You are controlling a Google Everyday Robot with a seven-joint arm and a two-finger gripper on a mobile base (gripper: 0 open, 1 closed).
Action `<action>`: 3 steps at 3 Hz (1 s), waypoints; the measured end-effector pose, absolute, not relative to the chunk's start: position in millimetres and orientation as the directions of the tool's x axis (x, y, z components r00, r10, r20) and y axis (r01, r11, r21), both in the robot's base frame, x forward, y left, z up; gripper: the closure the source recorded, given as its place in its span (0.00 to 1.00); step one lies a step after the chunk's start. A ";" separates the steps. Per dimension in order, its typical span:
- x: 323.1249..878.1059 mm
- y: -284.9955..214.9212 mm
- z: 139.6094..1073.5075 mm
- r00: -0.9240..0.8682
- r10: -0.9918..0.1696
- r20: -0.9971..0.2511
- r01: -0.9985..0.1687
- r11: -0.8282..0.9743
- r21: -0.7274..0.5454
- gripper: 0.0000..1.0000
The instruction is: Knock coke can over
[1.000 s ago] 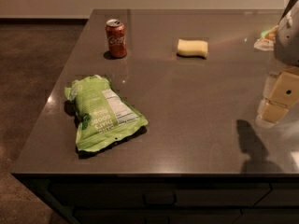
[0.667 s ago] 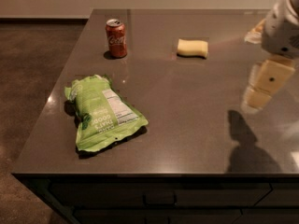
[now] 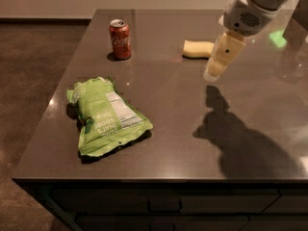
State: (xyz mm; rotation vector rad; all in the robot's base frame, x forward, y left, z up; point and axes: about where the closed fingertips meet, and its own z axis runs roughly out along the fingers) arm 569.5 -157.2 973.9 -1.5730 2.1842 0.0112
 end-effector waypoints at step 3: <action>669.0 -86.5 947.4 -0.296 -0.828 -0.477 -0.860 0.449 -0.244 0.00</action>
Offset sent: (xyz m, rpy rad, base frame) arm 0.1123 0.0818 -0.0243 0.1435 -0.0635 -0.0709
